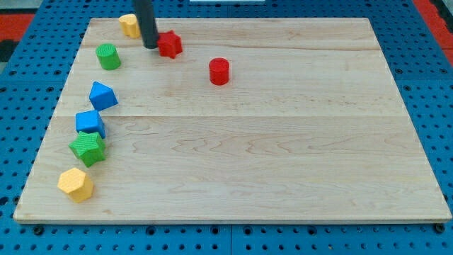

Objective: Move the red star to the top left of the red circle

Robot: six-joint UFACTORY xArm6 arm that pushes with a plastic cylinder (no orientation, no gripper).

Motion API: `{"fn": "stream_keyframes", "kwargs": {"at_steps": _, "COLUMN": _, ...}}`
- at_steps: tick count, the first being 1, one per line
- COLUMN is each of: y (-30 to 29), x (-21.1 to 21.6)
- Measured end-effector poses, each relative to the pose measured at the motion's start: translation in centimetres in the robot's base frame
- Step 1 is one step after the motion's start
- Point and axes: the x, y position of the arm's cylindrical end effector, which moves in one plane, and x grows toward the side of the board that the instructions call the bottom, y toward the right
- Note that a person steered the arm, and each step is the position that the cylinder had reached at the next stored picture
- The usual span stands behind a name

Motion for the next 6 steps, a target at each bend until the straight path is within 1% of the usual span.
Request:
{"fn": "stream_keyframes", "kwargs": {"at_steps": 1, "y": 0.7, "x": -0.7}}
{"fn": "stream_keyframes", "kwargs": {"at_steps": 3, "y": 0.7, "x": -3.4}}
{"fn": "stream_keyframes", "kwargs": {"at_steps": 6, "y": 2.3, "x": -3.6}}
